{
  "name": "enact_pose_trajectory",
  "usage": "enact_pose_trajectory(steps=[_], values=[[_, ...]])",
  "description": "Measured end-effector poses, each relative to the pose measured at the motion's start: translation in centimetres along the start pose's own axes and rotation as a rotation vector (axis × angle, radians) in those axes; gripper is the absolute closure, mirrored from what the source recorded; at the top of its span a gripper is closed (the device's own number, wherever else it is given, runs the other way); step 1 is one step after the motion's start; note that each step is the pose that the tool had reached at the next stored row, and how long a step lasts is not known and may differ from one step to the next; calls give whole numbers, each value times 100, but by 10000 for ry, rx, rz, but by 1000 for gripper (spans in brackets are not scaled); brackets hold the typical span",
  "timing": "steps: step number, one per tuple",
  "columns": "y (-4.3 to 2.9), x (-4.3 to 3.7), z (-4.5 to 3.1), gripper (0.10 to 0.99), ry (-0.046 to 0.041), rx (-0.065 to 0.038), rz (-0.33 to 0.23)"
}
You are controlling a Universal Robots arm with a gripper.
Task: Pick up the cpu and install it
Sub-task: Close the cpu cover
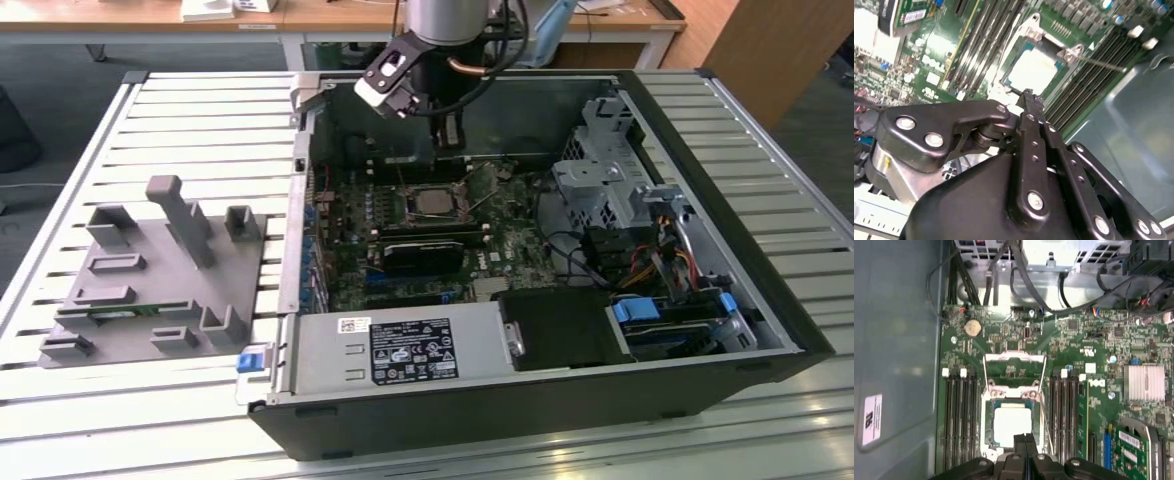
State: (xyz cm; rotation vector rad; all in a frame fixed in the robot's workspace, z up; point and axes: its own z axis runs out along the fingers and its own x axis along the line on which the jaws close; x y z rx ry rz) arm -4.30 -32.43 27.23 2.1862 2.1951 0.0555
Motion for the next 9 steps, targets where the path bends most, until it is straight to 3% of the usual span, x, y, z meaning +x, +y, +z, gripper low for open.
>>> enact_pose_trajectory(steps=[5,9], values=[[214,-2,14,980,0,115,-1],[341,0,35,980,1,202,-3]])
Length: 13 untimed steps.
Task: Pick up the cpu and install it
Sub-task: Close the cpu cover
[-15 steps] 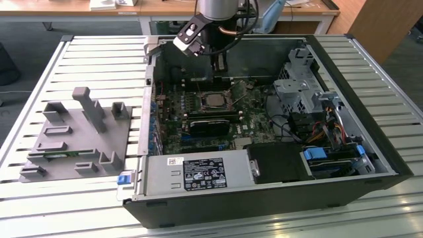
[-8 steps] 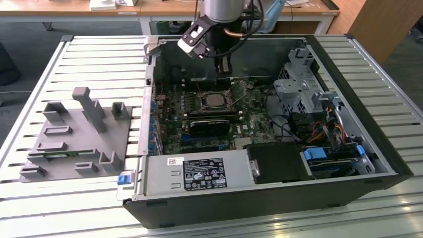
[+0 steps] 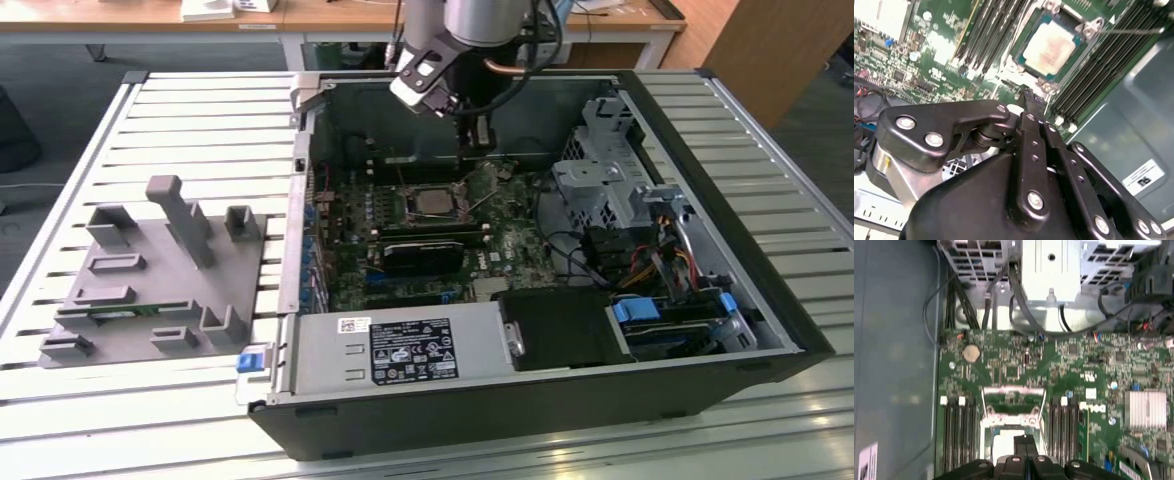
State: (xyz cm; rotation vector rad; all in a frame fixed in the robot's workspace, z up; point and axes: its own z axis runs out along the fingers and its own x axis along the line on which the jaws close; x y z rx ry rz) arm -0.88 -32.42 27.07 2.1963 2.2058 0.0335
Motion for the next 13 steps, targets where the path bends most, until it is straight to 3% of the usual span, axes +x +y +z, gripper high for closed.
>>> enact_pose_trajectory(steps=[13], values=[[175,26,85,980,1,20,-23]])
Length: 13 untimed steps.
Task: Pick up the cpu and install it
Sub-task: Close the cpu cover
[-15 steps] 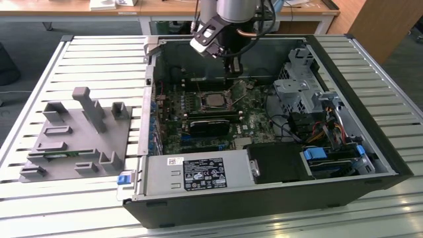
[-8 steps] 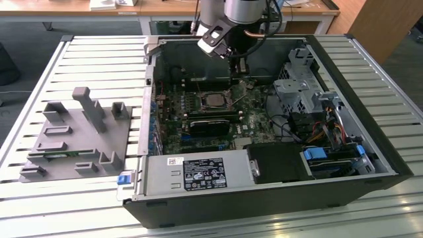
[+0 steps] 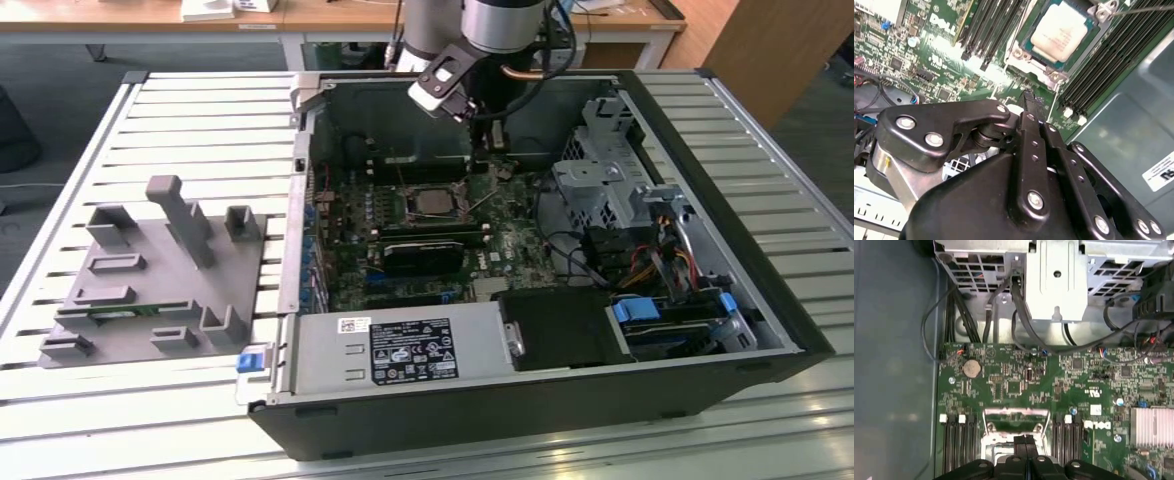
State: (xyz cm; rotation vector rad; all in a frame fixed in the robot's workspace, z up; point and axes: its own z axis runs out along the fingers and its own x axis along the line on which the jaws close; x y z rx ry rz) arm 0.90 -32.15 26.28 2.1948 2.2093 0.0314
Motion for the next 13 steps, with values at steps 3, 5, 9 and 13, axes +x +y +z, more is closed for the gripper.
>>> enact_pose_trajectory(steps=[3,5,9,13], values=[[51,10,13,980,-2,0,0],[88,21,19,980,-7,0,0],[153,29,25,980,-6,-1,-61],[216,38,37,980,-10,0,-70]])
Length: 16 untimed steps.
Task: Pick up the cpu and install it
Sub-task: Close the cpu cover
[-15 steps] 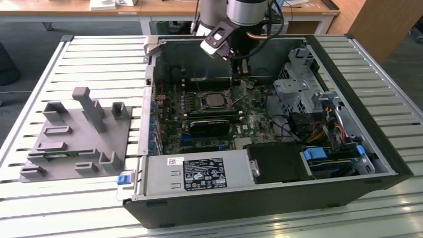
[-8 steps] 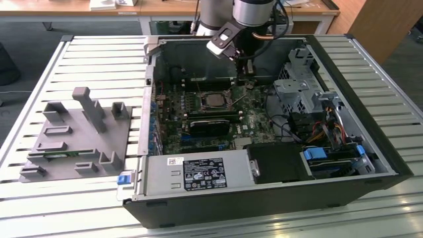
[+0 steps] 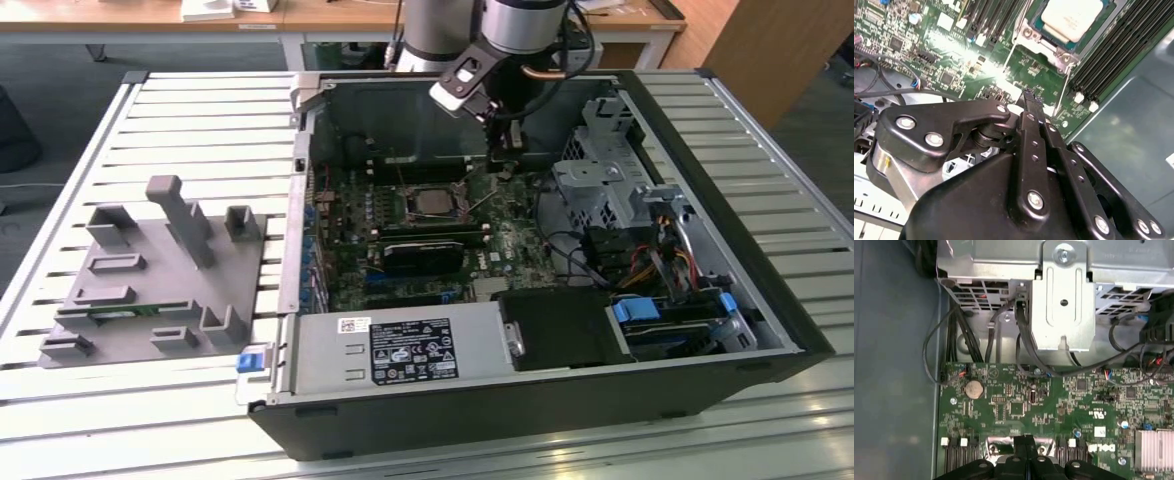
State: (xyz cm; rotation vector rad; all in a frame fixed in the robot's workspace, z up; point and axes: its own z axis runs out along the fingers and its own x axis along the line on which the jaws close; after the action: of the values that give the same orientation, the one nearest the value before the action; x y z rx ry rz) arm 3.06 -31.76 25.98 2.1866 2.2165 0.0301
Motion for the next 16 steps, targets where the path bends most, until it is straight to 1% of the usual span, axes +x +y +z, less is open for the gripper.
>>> enact_pose_trajectory(steps=[8,16], values=[[102,33,18,980,-22,5,-2],[213,52,43,980,-21,7,-2]])
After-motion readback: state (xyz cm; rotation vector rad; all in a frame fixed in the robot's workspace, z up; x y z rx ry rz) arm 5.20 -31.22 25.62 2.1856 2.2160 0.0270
